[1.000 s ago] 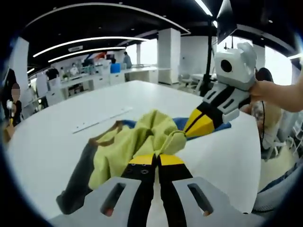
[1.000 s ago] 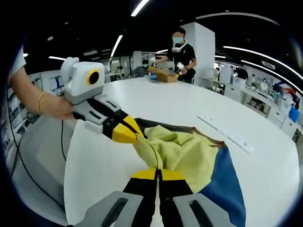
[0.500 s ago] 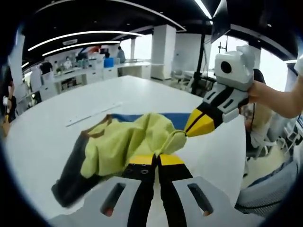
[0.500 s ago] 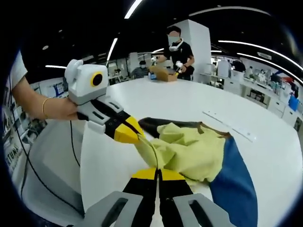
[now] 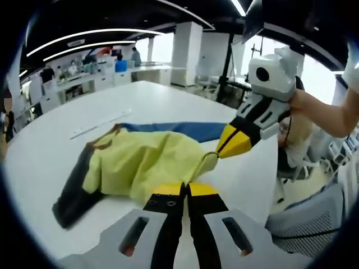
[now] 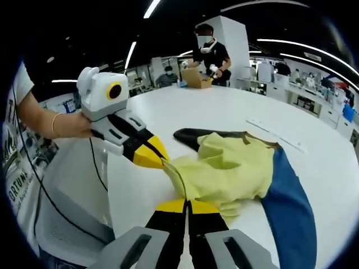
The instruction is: Fold the garment on the visible template until the final outline fits inside the template.
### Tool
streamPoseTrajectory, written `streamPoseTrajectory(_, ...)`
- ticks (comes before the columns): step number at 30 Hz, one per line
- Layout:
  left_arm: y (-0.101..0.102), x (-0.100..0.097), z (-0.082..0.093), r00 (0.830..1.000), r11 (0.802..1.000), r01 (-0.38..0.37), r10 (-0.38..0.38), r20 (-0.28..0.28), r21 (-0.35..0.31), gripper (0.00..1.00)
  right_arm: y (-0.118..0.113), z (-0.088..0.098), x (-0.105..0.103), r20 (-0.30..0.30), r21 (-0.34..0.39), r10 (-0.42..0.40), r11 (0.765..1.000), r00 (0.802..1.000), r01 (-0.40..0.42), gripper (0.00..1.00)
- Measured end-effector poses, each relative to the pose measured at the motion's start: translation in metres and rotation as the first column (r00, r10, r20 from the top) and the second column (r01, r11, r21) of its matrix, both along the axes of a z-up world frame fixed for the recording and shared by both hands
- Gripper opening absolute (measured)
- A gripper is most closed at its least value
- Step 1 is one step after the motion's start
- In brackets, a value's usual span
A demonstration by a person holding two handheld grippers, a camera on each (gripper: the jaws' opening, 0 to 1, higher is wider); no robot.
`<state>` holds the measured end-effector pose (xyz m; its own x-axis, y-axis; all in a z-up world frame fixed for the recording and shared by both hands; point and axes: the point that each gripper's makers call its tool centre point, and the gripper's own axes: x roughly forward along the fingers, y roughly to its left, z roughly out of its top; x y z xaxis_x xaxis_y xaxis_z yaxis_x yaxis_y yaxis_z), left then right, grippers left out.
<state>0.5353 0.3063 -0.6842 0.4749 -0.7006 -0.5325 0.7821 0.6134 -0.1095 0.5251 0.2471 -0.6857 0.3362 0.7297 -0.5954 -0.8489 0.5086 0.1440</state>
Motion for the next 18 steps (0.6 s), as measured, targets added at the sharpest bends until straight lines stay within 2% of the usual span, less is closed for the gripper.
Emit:
streamPoseTrajectory(8,-0.001,-0.020,-0.014,0.999,1.000,0.018,-0.017,-0.032,0.018,0.00,-0.003,-0.014,-0.020,-0.029,-0.020,-0.005,1.000,1.000,0.004,0.00)
streamPoseTrajectory(12,0.001,-0.027,-0.028,0.999,0.999,0.014,-0.012,-0.045,0.050,0.00,-0.009,-0.025,-0.023,-0.035,-0.048,-0.028,0.999,0.999,0.026,0.00)
streamPoseTrajectory(18,0.001,-0.036,-0.046,0.998,0.998,0.014,-0.010,-0.066,0.062,0.00,-0.012,-0.039,-0.029,-0.070,-0.035,-0.055,0.998,0.996,0.053,0.00)
